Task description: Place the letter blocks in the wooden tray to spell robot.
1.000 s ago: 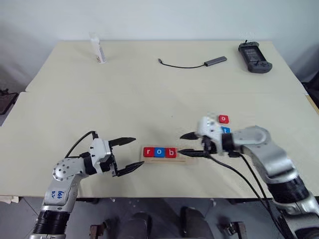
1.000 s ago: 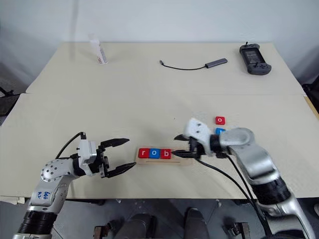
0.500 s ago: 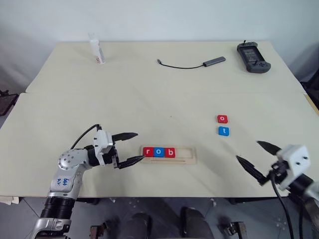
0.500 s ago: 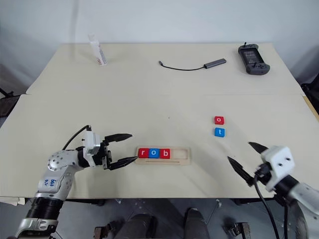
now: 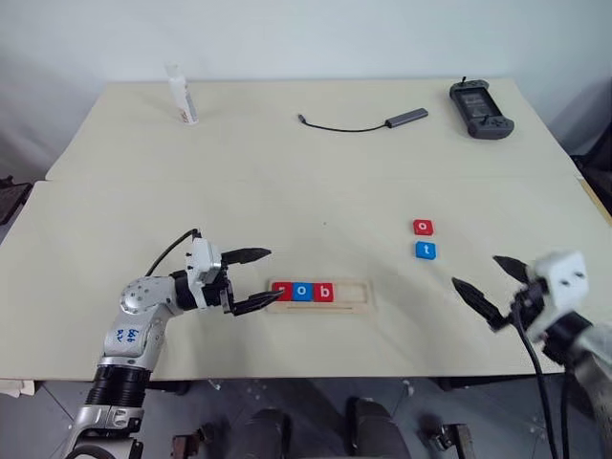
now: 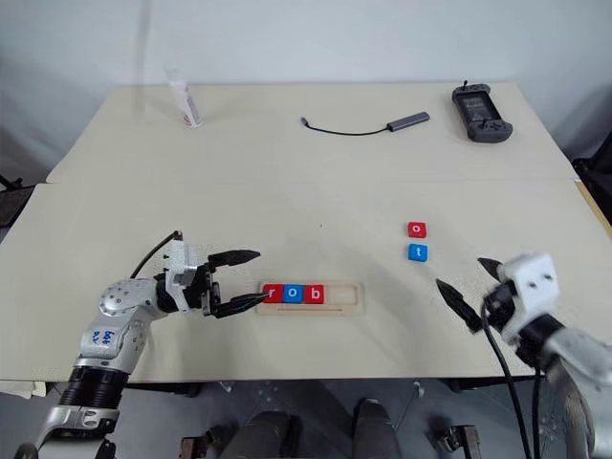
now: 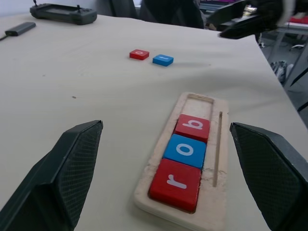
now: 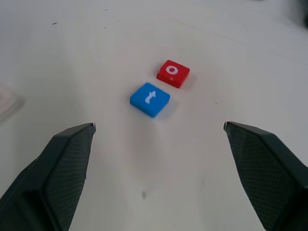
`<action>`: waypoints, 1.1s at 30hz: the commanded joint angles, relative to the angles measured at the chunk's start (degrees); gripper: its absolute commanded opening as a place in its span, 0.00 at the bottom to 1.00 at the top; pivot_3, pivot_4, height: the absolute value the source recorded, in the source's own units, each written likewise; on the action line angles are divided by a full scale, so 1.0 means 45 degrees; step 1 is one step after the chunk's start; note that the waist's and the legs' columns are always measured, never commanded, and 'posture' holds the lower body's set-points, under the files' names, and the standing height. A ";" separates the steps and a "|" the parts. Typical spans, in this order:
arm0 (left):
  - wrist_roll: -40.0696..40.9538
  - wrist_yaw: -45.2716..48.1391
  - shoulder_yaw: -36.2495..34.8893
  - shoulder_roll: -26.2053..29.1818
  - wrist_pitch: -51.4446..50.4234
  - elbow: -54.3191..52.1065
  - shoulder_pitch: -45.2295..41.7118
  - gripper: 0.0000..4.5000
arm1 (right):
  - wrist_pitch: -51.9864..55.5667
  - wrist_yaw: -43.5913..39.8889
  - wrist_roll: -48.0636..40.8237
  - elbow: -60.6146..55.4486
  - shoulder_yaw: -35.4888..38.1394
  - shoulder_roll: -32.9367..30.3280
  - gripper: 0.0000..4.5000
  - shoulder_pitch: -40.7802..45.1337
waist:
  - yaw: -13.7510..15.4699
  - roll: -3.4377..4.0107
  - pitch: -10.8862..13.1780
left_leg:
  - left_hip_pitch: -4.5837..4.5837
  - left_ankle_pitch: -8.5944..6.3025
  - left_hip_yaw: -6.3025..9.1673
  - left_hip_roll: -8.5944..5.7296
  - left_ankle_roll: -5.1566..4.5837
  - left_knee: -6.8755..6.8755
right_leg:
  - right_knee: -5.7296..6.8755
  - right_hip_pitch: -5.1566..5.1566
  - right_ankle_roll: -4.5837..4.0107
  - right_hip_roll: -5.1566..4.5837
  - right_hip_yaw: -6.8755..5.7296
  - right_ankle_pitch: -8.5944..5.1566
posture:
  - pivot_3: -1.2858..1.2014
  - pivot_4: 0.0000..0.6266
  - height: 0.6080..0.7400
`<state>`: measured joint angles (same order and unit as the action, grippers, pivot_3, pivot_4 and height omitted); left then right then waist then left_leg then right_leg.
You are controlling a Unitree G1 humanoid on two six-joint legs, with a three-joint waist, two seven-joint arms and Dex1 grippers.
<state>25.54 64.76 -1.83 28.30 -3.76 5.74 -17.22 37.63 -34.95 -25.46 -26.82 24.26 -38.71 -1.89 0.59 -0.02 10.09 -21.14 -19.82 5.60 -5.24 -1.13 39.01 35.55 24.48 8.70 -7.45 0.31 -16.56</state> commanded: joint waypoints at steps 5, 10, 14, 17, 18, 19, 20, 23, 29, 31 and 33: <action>-0.0046 -0.0366 -0.0173 0.0002 0.0341 -0.1158 0.0498 1.00 | 0.5232 0.1871 -0.0579 0.1481 -0.1497 -0.0711 1.00 0.4581 | 0.0092 0.0000 0.0000 | -0.0020 0.0001 0.0020 0.0005 0.0002 -0.0007 | -0.0014 0.0009 -0.0003 0.0000 -0.0022 -0.0002 | 0.52 0.24 1.00; -0.0029 -0.0747 -0.0193 -0.0032 0.0352 -0.1576 0.0906 1.00 | 0.5612 0.2749 0.0402 0.3381 -0.2909 -0.0456 1.00 0.6422 | 0.0161 0.0000 0.0000 | -0.0035 -0.0002 0.0023 -0.0016 -0.0005 -0.0006 | -0.0023 0.0012 -0.0002 -0.0013 -0.0027 -0.0001 | 0.52 0.24 1.00; -0.0029 -0.1176 -0.0258 -0.0101 0.0306 -0.1810 0.1048 1.00 | 0.5492 0.2964 0.0711 0.4012 -0.3240 -0.0240 1.00 0.7011 | 0.0164 0.0000 0.0000 | -0.0037 -0.0001 0.0021 -0.0009 -0.0005 -0.0014 | -0.0020 0.0019 -0.0003 -0.0008 -0.0031 -0.0001 | 0.52 0.24 1.00; -0.0185 -0.1615 -0.0335 -0.0147 0.0494 -0.1891 0.1087 1.00 | 0.5632 0.3023 0.0803 0.4188 -0.3409 -0.0149 1.00 0.7464 | 0.0145 0.0000 0.0000 | -0.0039 -0.0001 0.0020 -0.0013 -0.0006 -0.0010 | -0.0008 0.0019 -0.0001 -0.0009 -0.0030 -0.0001 | 0.52 0.24 1.00; -0.0185 -0.1697 -0.0348 -0.0149 0.0516 -0.1909 0.1101 1.00 | 0.5763 0.3040 0.0772 0.4214 -0.3414 -0.0109 1.00 0.7571 | 0.0142 0.0000 0.0000 | -0.0039 -0.0001 0.0018 -0.0014 -0.0006 -0.0007 | -0.0009 0.0018 0.0000 -0.0009 -0.0028 0.0000 | 0.52 0.24 1.00; -0.0201 -0.1718 -0.0326 -0.0126 0.0548 -0.1928 0.1134 1.00 | 0.5837 0.3028 0.0748 0.4223 -0.3444 -0.0077 1.00 0.7662 | 0.0141 0.0000 0.0000 | -0.0039 -0.0001 0.0018 -0.0013 -0.0006 -0.0007 | -0.0011 0.0019 0.0000 -0.0009 -0.0028 0.0000 | 0.52 0.24 1.00; -0.0198 -0.1717 -0.0296 -0.0102 0.0558 -0.1943 0.1159 1.00 | 0.5866 0.3014 0.0743 0.4226 -0.3463 -0.0060 1.00 0.7704 | 0.0129 0.0000 0.0000 | -0.0039 -0.0001 0.0018 -0.0008 -0.0006 -0.0007 | -0.0010 0.0019 0.0000 -0.0004 -0.0030 0.0000 | 0.52 0.24 1.00; -0.0093 -0.1673 -0.0268 -0.0058 0.0499 -0.2017 0.1246 1.00 | 0.6250 0.3501 0.0876 0.4681 -0.3458 0.0444 1.00 0.8376 | 0.0054 0.0000 0.0000 | -0.0039 -0.0001 0.0018 -0.0005 -0.0005 -0.0010 | -0.0006 0.0020 -0.0001 -0.0002 -0.0028 0.0000 | 0.52 0.24 1.00; -0.0195 -0.1697 -0.0206 -0.0099 0.0655 -0.2079 0.1266 1.00 | 0.6185 0.4507 0.1708 0.6391 -0.3687 0.1259 1.00 0.9166 | -0.0057 0.0000 0.0000 | -0.0039 0.0000 0.0019 -0.0011 -0.0005 -0.0010 | 0.0010 0.0019 -0.0001 -0.0005 -0.0029 0.0000 | 0.52 0.24 1.00; -0.0213 -0.1720 -0.0191 -0.0108 0.0708 -0.2117 0.1303 1.00 | 0.6000 0.4672 0.1929 0.7026 -0.3750 0.1483 0.96 0.9314 | -0.0087 0.0000 0.0000 | -0.0039 -0.0001 0.0018 -0.0012 -0.0005 -0.0010 | 0.0010 0.0019 0.0000 -0.0005 -0.0029 0.0000 | 0.52 0.24 1.00; -0.0214 -0.1743 -0.0195 -0.0094 0.0736 -0.2174 0.1372 1.00 | 0.5970 0.4733 0.2039 0.7310 -0.3763 0.1644 0.86 0.9417 | -0.0141 0.0001 -0.0001 | -0.0040 0.0000 0.0020 -0.0011 -0.0005 -0.0015 | 0.0012 0.0021 -0.0001 -0.0004 -0.0031 0.0000 | 0.52 0.24 1.00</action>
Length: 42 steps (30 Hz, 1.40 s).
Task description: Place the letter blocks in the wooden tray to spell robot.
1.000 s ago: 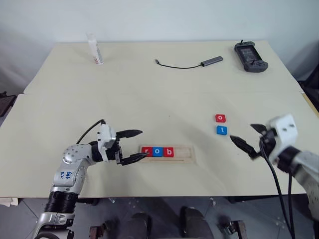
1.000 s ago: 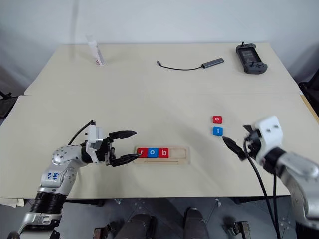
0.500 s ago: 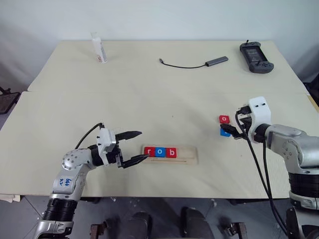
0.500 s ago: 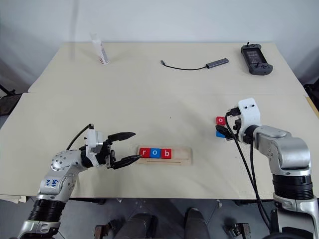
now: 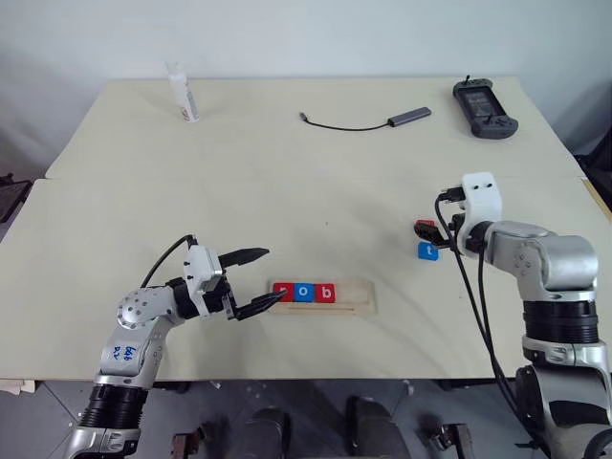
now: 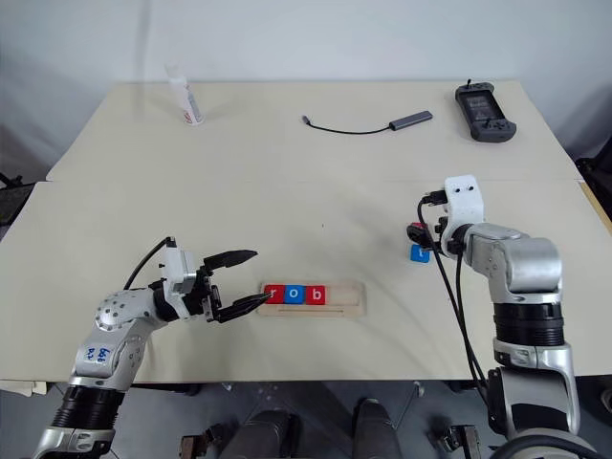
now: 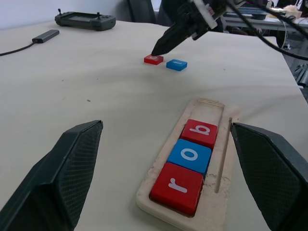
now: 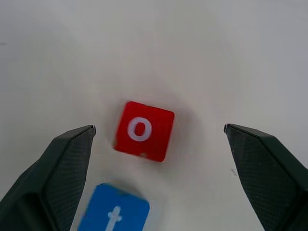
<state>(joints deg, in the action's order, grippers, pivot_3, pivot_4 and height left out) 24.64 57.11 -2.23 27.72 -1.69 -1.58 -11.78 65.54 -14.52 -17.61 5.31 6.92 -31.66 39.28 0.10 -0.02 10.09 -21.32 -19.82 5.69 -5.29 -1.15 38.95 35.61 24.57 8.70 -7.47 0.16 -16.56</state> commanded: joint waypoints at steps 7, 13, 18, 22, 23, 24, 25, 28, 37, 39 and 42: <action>-0.0008 -0.0075 -0.0163 0.0076 0.0374 -0.0534 0.0216 1.00 | -0.0101 0.0256 0.0332 -0.0285 0.0158 0.0496 0.33 0.0082 | -0.0060 0.0004 -0.0002 | 0.0002 0.0000 -0.0002 0.0006 0.0001 0.0001 | 0.0004 0.0000 0.0000 0.0006 0.0002 0.0000 | 0.52 0.24 1.00; -0.0004 0.0048 0.0043 -0.0054 0.0421 -0.0337 0.0060 1.00 | 0.0255 -0.0074 0.0161 -0.1851 0.0435 -0.0007 0.32 -0.0287 | -0.0054 0.0004 -0.0002 | 0.0000 0.0000 -0.0001 0.0003 0.0001 -0.0001 | 0.0005 0.0004 0.0000 0.0004 0.0004 0.0000 | 0.52 0.24 1.00; 0.0007 0.0474 0.0336 -0.0162 0.0549 0.0228 -0.0397 1.00 | 0.3021 0.0063 -0.0607 -0.5569 0.1624 0.0005 0.32 -0.1179 | 0.0014 0.0004 -0.0002 | -0.0007 0.0000 0.0008 0.0002 0.0000 -0.0001 | 0.0001 0.0004 0.0000 0.0001 -0.0001 0.0000 | 0.52 0.24 1.00; 0.0036 0.0917 0.0513 -0.0203 0.0525 0.0677 -0.0746 1.00 | 0.5309 0.0111 -0.0990 -0.8701 0.2563 0.0605 0.32 -0.2774 | 0.0032 0.0004 -0.0002 | -0.0007 -0.0002 0.0012 -0.0001 -0.0002 -0.0005 | -0.0002 0.0001 0.0000 0.0000 0.0001 0.0000 | 0.52 0.24 1.00; 0.0051 0.0999 0.0539 -0.0205 0.0508 0.0773 -0.0824 1.00 | 0.5706 0.0185 -0.1070 -0.9398 0.2782 0.0903 0.32 -0.3285 | 0.0041 0.0003 -0.0003 | -0.0007 -0.0002 0.0013 -0.0001 -0.0003 -0.0006 | -0.0001 0.0001 0.0000 0.0000 -0.0001 0.0000 | 0.52 0.24 1.00; 0.0072 0.1115 0.0570 -0.0189 0.0462 0.0879 -0.0900 1.00 | 0.5927 0.0318 -0.1125 -1.0108 0.2920 0.1310 0.32 -0.3900 | 0.0045 0.0004 -0.0003 | -0.0007 -0.0002 0.0014 0.0001 -0.0003 -0.0006 | 0.0000 0.0001 0.0000 0.0001 0.0000 0.0000 | 0.52 0.24 1.00; 0.0154 0.1216 0.0589 -0.0183 0.0340 0.0938 -0.0960 1.00 | 0.5987 0.0453 -0.1221 -1.0729 0.2945 0.1707 0.32 -0.4525 | 0.0053 0.0004 -0.0003 | -0.0007 -0.0002 0.0013 0.0000 -0.0003 -0.0012 | 0.0000 0.0004 0.0000 0.0001 0.0003 0.0000 | 0.52 0.24 1.00; 0.0180 0.1325 0.0602 -0.0198 0.0218 0.0985 -0.1057 1.00 | 0.5991 0.0723 -0.1278 -1.1785 0.2858 0.2318 0.32 -0.5503 | -0.0027 0.0006 -0.0003 | -0.0005 -0.0002 0.0001 -0.0002 -0.0002 -0.0014 | 0.0005 0.0009 0.0000 0.0002 0.0015 0.0000 | 0.52 0.24 1.00; 0.0060 0.1587 0.0450 -0.0003 0.0242 0.1261 -0.1290 1.00 | 0.5991 0.0329 -0.1716 -1.2341 0.2433 0.2231 0.86 -0.6319 | -0.0031 0.0008 -0.0005 | 0.0021 0.0000 -0.0007 -0.0002 0.0000 -0.0001 | -0.0004 0.0001 0.0002 0.0008 0.0027 0.0001 | 0.52 0.24 1.00; 0.0053 0.1560 0.0413 0.0045 0.0283 0.1218 -0.1240 1.00 | 0.5966 -0.0773 -0.2209 -1.2053 0.2822 0.1072 0.99 -0.6025 | -0.0026 0.0007 -0.0005 | 0.0019 0.0000 -0.0007 -0.0007 -0.0001 -0.0003 | -0.0005 0.0002 0.0002 0.0005 0.0027 0.0000 | 0.52 0.24 1.00; 0.0040 0.1481 0.0327 0.0111 0.0359 0.1122 -0.1111 1.00 | 0.3890 -0.3315 -0.2816 -1.1122 0.2760 -0.1937 0.99 -0.6374 | 0.0046 0.0007 -0.0005 | 0.0014 -0.0003 -0.0001 -0.0009 -0.0008 -0.0001 | -0.0020 -0.0009 0.0002 0.0002 0.0016 0.0001 | 0.52 0.24 1.00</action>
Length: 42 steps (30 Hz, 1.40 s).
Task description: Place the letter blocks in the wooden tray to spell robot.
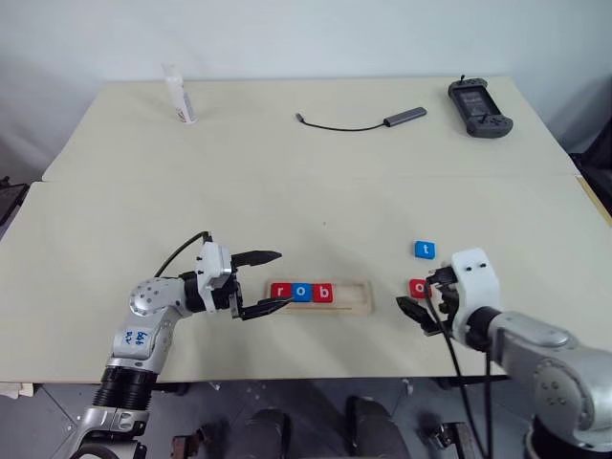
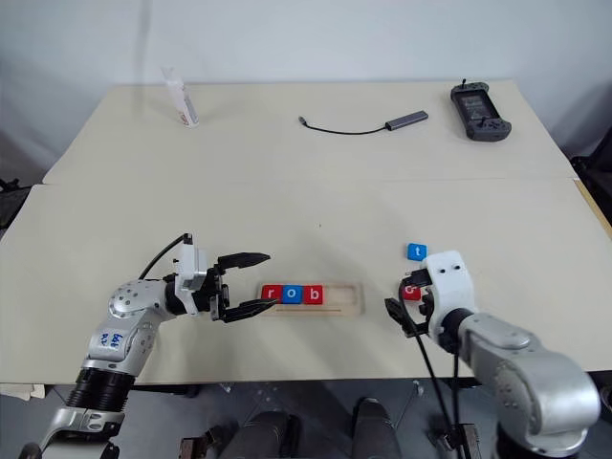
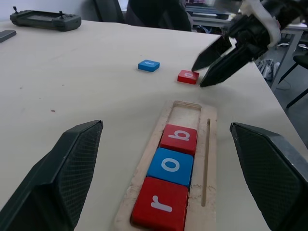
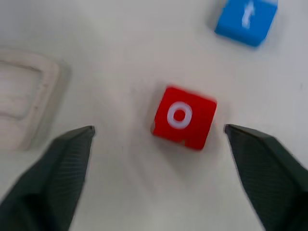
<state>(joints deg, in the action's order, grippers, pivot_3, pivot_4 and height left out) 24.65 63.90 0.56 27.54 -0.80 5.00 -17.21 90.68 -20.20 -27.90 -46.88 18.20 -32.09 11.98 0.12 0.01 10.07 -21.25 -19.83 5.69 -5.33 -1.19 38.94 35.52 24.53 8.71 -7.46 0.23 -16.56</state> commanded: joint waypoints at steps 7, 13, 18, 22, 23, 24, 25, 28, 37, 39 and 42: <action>0.0032 -0.0449 -0.0556 0.0163 0.0290 -0.0811 0.0478 1.00 | -1.2456 -0.9032 0.1521 0.4792 -0.2078 -0.6225 0.99 -0.1996 | 0.0030 -0.0020 0.0010 | 0.0006 -0.0003 -0.0023 0.0012 -0.0008 -0.0021 | -0.0058 -0.0018 0.0011 0.0013 -0.0012 0.0005 | 0.52 0.24 1.00; 0.0659 -0.0214 -0.0708 0.0581 -0.0642 -0.2068 0.1254 1.00 | -1.6466 -1.0386 0.3292 0.8958 -0.4495 -0.5741 0.99 0.0309 | -0.0082 -0.0028 0.0016 | 0.0011 0.0000 -0.0035 0.0023 -0.0003 -0.0002 | -0.0046 -0.0013 0.0019 0.0009 -0.0001 0.0010 | 0.52 0.24 1.00; 0.0452 0.0101 -0.0587 0.0992 -0.0512 -0.2671 0.1759 1.00 | -1.7558 -1.1020 0.3914 1.1144 -0.5302 -0.5178 0.99 0.1659 | -0.0005 -0.0027 0.0016 | 0.0006 0.0000 -0.0019 0.0023 0.0001 0.0001 | -0.0053 -0.0015 0.0017 0.0003 -0.0007 0.0009 | 0.52 0.24 1.00; 0.0456 -0.0025 -0.0686 0.1010 -0.0405 -0.2743 0.1854 1.00 | -1.7596 -1.1694 0.3786 1.1762 -0.5584 -0.4948 0.91 0.2072 | 0.0009 -0.0027 0.0016 | 0.0005 0.0000 -0.0007 0.0021 0.0001 0.0009 | -0.0063 -0.0028 0.0017 0.0003 -0.0014 0.0009 | 0.52 0.24 1.00; 0.0445 -0.0040 -0.0695 0.1013 -0.0388 -0.2741 0.1862 1.00 | -1.7531 -1.1879 0.3711 1.1772 -0.5613 -0.4934 0.87 0.2089 | 0.0007 -0.0027 0.0016 | 0.0005 0.0000 -0.0007 0.0021 0.0001 0.0007 | -0.0063 -0.0027 0.0017 0.0002 -0.0013 0.0009 | 0.52 0.24 1.00; 0.0433 -0.0069 -0.0710 0.1010 -0.0369 -0.2745 0.1869 1.00 | -1.7482 -1.2146 0.3724 1.1712 -0.5702 -0.5032 0.79 0.2056 | 0.0007 -0.0026 0.0016 | 0.0006 -0.0001 -0.0006 0.0024 0.0002 0.0007 | -0.0063 -0.0026 0.0016 0.0004 -0.0014 0.0009 | 0.52 0.24 1.00; 0.0417 -0.0124 -0.0739 0.1001 -0.0345 -0.2753 0.1882 1.00 | -1.7459 -1.2274 0.3761 1.1702 -0.5741 -0.5076 0.72 0.2054 | 0.0009 -0.0026 0.0015 | 0.0006 -0.0001 -0.0006 0.0024 0.0002 0.0007 | -0.0063 -0.0026 0.0016 0.0003 -0.0014 0.0009 | 0.52 0.24 1.00; 0.0369 -0.0250 -0.0771 0.0994 -0.0270 -0.2763 0.1907 1.00 | -1.7632 -1.2390 0.3902 1.1728 -0.5728 -0.5057 0.48 0.2152 | 0.0010 -0.0026 0.0015 | 0.0005 -0.0001 -0.0007 0.0023 0.0002 0.0007 | -0.0063 -0.0026 0.0016 0.0003 -0.0014 0.0009 | 0.52 0.24 1.00; 0.0301 -0.0500 -0.0646 0.0920 -0.0126 -0.2789 0.2015 1.00 | -1.4186 -1.2349 0.2227 0.7830 -0.6009 -0.4326 0.32 0.3006 | -0.0006 -0.0023 0.0016 | -0.0002 -0.0002 -0.0005 0.0033 0.0010 0.0007 | -0.0061 -0.0014 0.0016 0.0004 -0.0014 0.0009 | 0.52 0.24 1.00; 0.0295 -0.0527 -0.0626 0.0905 -0.0115 -0.2794 0.2041 1.00 | -1.3352 -1.1876 0.2471 0.7348 -0.6434 -0.4116 0.32 0.3292 | 0.0023 -0.0024 0.0016 | -0.0003 -0.0003 0.0000 0.0030 0.0011 0.0008 | -0.0061 -0.0015 0.0015 0.0002 -0.0016 0.0008 | 0.52 0.24 1.00; 0.0295 -0.0556 -0.0601 0.0883 -0.0116 -0.2802 0.2087 1.00 | -1.2568 -1.1341 0.2947 0.7184 -0.7098 -0.3835 0.32 0.3737 | 0.0094 -0.0024 0.0016 | -0.0008 -0.0004 0.0001 0.0018 0.0008 0.0009 | -0.0063 -0.0015 0.0015 -0.0005 -0.0016 0.0008 | 0.52 0.24 1.00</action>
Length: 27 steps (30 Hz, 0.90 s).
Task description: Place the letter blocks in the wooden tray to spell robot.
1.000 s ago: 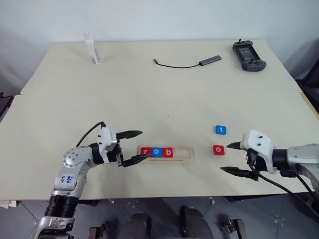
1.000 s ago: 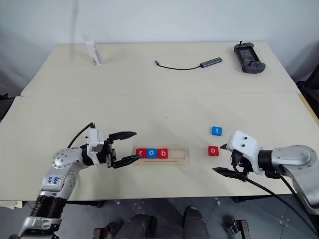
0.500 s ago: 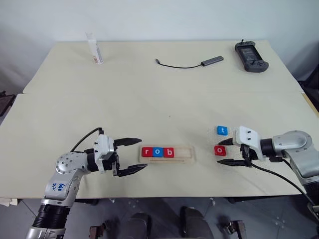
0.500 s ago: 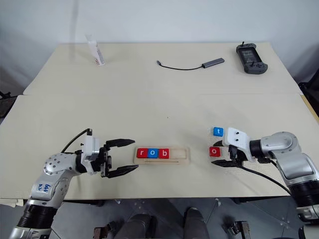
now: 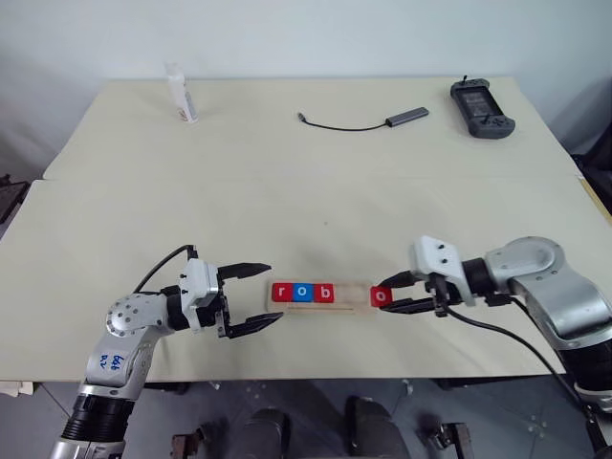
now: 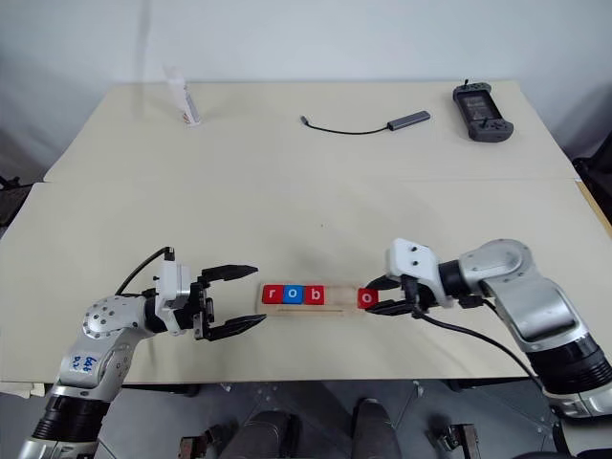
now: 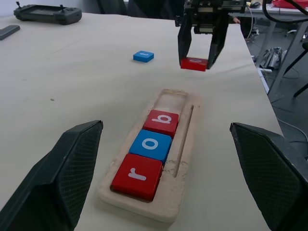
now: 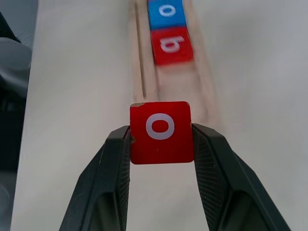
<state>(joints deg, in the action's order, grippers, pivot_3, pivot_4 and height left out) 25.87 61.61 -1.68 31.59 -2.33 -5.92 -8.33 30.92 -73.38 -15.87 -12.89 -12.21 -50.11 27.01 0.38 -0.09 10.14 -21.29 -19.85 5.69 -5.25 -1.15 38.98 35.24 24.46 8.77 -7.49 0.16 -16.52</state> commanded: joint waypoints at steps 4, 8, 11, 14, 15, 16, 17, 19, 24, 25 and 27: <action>-0.0003 -0.0125 -0.0045 -0.0061 0.0197 -0.0430 0.0133 1.00 | 0.1002 0.1114 0.0703 -0.0061 -0.0908 0.0764 0.32 0.0991 | 0.0136 0.0000 0.0000 | -0.0004 0.0000 0.0000 -0.0004 0.0000 0.0001 | -0.0001 0.0006 0.0000 -0.0001 -0.0001 0.0000 | 0.52 0.24 1.00; 0.0005 -0.0202 -0.0065 -0.0079 0.0203 -0.0504 0.0236 1.00 | 0.1516 0.1620 0.0801 -0.0053 -0.1231 0.1456 0.32 0.1426 | 0.0171 0.0000 0.0000 | -0.0004 0.0000 0.0000 0.0001 0.0000 0.0000 | 0.0000 0.0010 0.0000 0.0005 -0.0002 0.0000 | 0.52 0.24 1.00; 0.0012 -0.0280 -0.0081 -0.0095 0.0216 -0.0553 0.0326 1.00 | 0.1531 0.1682 0.0943 -0.0067 -0.1421 0.1621 0.32 0.1507 | 0.0184 0.0000 0.0000 | -0.0005 0.0000 0.0000 -0.0002 0.0000 -0.0003 | 0.0000 0.0012 0.0000 0.0004 -0.0002 0.0000 | 0.52 0.24 1.00; 0.0002 -0.0363 -0.0084 -0.0114 0.0235 -0.0593 0.0385 1.00 | 0.1677 0.1686 0.0928 -0.0144 -0.1596 0.1761 0.32 0.1569 | 0.0184 0.0000 0.0000 | -0.0005 -0.0001 0.0000 -0.0003 -0.0001 -0.0003 | 0.0000 0.0011 -0.0001 0.0004 -0.0003 0.0000 | 0.52 0.24 1.00; 0.0002 -0.0387 -0.0086 -0.0119 0.0240 -0.0602 0.0396 1.00 | 0.1720 0.1684 0.0917 -0.0162 -0.1650 0.1798 0.40 0.1595 | 0.0183 0.0000 0.0000 | -0.0005 -0.0001 0.0000 -0.0002 -0.0001 -0.0003 | 0.0000 0.0011 -0.0001 0.0005 -0.0003 0.0000 | 0.52 0.24 1.00; 0.0004 -0.0410 -0.0087 -0.0122 0.0246 -0.0608 0.0403 1.00 | 0.1746 0.1708 0.0925 -0.0165 -0.1697 0.1840 0.48 0.1622 | 0.0184 0.0000 0.0000 | -0.0005 -0.0001 0.0001 -0.0002 -0.0001 -0.0002 | 0.0001 0.0011 0.0000 0.0005 -0.0003 0.0000 | 0.52 0.24 1.00; 0.0006 -0.0429 -0.0086 -0.0124 0.0252 -0.0610 0.0409 1.00 | 0.1775 0.1737 0.0937 -0.0156 -0.1739 0.1892 0.55 0.1649 | 0.0184 0.0000 0.0000 | -0.0005 -0.0001 0.0001 -0.0002 -0.0001 -0.0002 | 0.0002 0.0011 -0.0001 0.0005 -0.0003 0.0000 | 0.52 0.24 1.00; 0.0005 -0.0463 -0.0080 -0.0129 0.0268 -0.0615 0.0419 1.00 | 0.1824 0.1754 0.0908 -0.0163 -0.1753 0.1965 0.70 0.1670 | 0.0183 0.0000 0.0000 | -0.0005 -0.0001 0.0000 -0.0003 -0.0001 -0.0001 | 0.0002 0.0011 0.0000 0.0004 -0.0003 0.0000 | 0.52 0.24 1.00; -0.0013 -0.0538 -0.0079 -0.0135 0.0311 -0.0632 0.0449 1.00 | 0.1783 0.1694 0.0466 -0.0444 -0.0945 0.1685 1.00 0.1456 | 0.0183 0.0000 0.0000 | -0.0005 -0.0001 0.0001 -0.0002 -0.0001 -0.0003 | 0.0002 0.0012 0.0000 0.0006 -0.0004 0.0000 | 0.52 0.24 1.00; -0.0016 -0.0540 -0.0082 -0.0128 0.0320 -0.0636 0.0464 1.00 | 0.1747 0.1679 0.0399 -0.0474 -0.0759 0.1556 1.00 0.1393 | 0.0185 0.0000 0.0000 | -0.0005 -0.0001 0.0001 -0.0002 -0.0001 -0.0003 | 0.0001 0.0011 -0.0001 0.0007 -0.0004 0.0000 | 0.52 0.24 1.00; -0.0018 -0.0539 -0.0090 -0.0114 0.0341 -0.0613 0.0473 1.00 | 0.1815 0.1698 0.0289 -0.0540 -0.0433 0.1253 0.92 0.1216 | 0.0192 0.0000 0.0000 | -0.0005 -0.0001 0.0001 -0.0002 -0.0001 -0.0004 | 0.0000 0.0011 0.0000 0.0006 -0.0004 0.0000 | 0.52 0.24 1.00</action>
<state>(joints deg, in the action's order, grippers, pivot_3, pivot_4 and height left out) 25.70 59.40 -1.52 31.12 -1.83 -6.45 -6.53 39.22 -65.55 -13.34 -13.34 -16.84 -43.00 32.97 1.24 -0.09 10.13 -21.31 -19.85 5.69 -5.26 -1.16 38.97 35.23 24.51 8.77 -7.46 0.15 -16.52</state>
